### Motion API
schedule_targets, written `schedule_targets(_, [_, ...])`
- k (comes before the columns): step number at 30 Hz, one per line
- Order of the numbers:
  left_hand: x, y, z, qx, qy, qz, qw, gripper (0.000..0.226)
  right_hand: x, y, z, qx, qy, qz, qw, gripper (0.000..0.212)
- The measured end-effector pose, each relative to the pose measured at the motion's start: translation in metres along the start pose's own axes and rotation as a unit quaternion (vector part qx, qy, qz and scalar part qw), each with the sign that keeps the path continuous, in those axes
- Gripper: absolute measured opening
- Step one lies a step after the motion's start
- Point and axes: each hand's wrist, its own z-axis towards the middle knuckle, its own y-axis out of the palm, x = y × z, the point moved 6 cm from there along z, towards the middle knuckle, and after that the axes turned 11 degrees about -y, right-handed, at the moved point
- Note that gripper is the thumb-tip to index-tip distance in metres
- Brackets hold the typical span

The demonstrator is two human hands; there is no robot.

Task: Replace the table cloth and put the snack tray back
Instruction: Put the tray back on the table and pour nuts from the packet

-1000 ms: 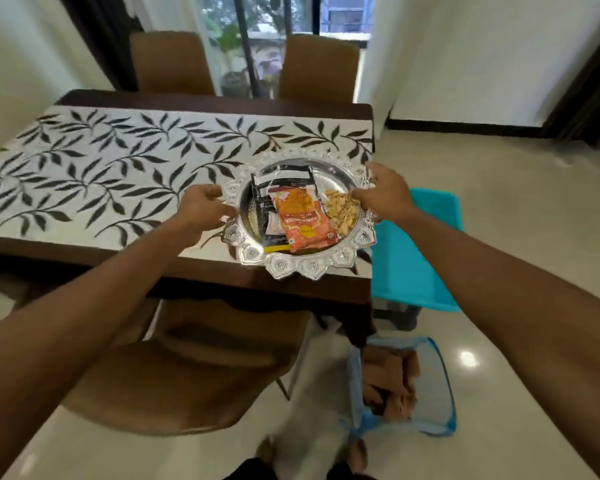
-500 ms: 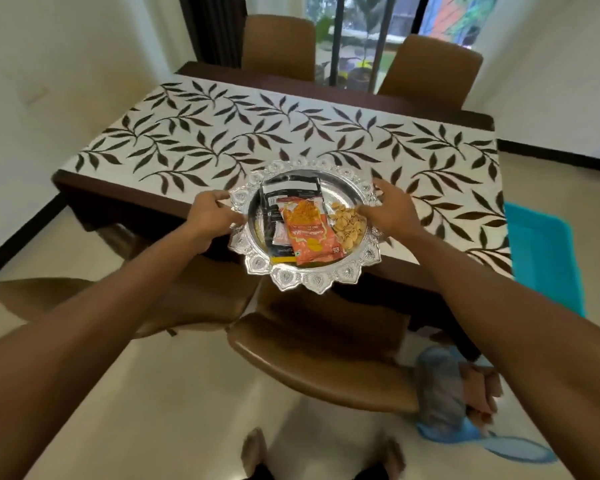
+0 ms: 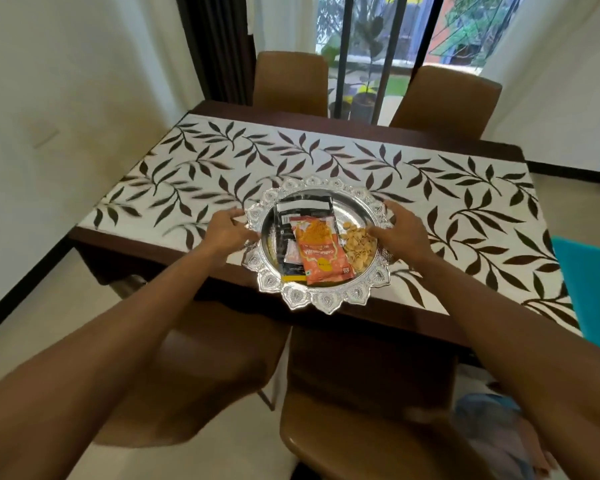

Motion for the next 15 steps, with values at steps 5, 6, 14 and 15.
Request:
schedule_targets(5, [0.040, 0.006, 0.050, -0.012, 0.003, 0.013, 1.000, 0.074, 0.004, -0.001, 0.047, 0.025, 0.005, 0.010, 1.000, 0.054])
schedule_targets(6, [0.048, 0.007, 0.059, -0.012, 0.007, 0.014, 1.000, 0.073, 0.007, 0.000, 0.056, 0.027, 0.014, 0.008, 1.000, 0.057])
schedule_targets(14, [0.123, 0.026, 0.145, -0.050, 0.037, 0.045, 0.997, 0.061, 0.012, -0.007, 0.140, 0.079, 0.068, 0.001, 0.995, 0.069])
schedule_targets(15, [0.135, 0.031, 0.157, -0.062, 0.043, 0.046, 0.996, 0.051, 0.017, -0.005, 0.154, 0.087, 0.077, 0.001, 0.993, 0.069])
